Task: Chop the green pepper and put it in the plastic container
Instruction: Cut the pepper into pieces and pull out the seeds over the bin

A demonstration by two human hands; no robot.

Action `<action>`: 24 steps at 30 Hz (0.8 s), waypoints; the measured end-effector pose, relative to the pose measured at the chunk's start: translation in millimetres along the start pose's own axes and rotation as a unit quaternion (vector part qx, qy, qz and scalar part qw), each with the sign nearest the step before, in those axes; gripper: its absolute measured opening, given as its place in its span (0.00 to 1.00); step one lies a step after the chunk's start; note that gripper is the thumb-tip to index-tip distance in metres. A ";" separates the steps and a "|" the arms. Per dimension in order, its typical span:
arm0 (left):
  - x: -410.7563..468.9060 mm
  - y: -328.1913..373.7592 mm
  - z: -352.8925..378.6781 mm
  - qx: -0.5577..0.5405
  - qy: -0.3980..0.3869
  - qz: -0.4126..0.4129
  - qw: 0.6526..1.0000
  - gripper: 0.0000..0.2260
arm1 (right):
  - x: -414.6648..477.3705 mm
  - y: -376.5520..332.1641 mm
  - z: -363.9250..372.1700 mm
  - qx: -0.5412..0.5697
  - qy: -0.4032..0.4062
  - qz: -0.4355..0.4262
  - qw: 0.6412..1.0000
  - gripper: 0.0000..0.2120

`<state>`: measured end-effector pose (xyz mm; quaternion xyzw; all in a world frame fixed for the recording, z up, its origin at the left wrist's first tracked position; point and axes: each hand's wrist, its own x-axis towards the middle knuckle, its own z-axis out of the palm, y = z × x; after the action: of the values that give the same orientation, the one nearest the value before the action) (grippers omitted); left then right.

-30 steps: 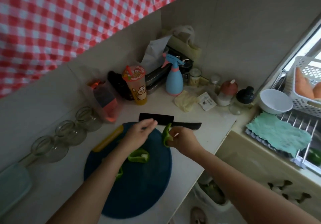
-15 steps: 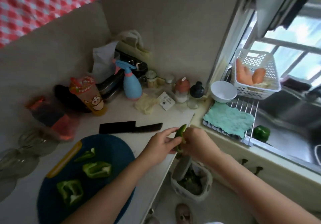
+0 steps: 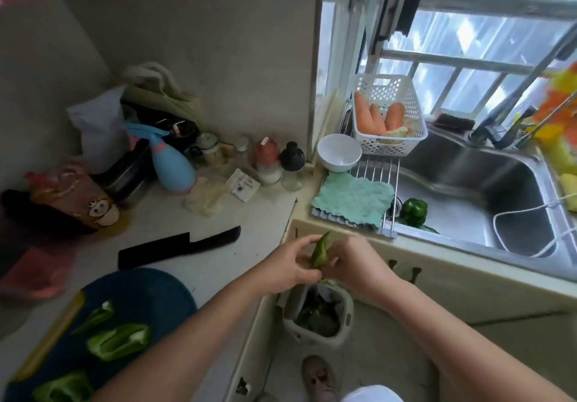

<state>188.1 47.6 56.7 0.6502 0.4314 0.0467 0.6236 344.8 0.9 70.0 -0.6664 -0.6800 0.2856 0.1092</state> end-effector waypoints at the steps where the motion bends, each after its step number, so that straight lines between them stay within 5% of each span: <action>1: 1.2 0.8 0.5 0.024 -0.013 -0.009 1.000 0.30 | -1.1 1.7 0.8 0.002 -0.011 0.008 1.000 0.09; 13: 5.2 8.9 18.6 0.121 -0.012 -0.055 0.991 0.29 | -1.0 0.1 -1.9 -0.100 -0.104 0.027 0.989 0.09; 18: 1.5 7.5 19.7 0.131 0.025 -0.037 0.990 0.22 | 2.5 0.8 6.4 -0.066 -0.082 0.037 0.994 0.09; 24: 2.3 2.4 17.4 0.113 0.094 -0.032 0.989 0.26 | 13.4 0.1 17.8 0.008 -0.036 0.079 0.996 0.09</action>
<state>201.2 36.0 53.9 0.6951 0.5116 0.0385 0.5035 334.3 9.6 52.4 -0.7067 -0.6261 0.3226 0.0674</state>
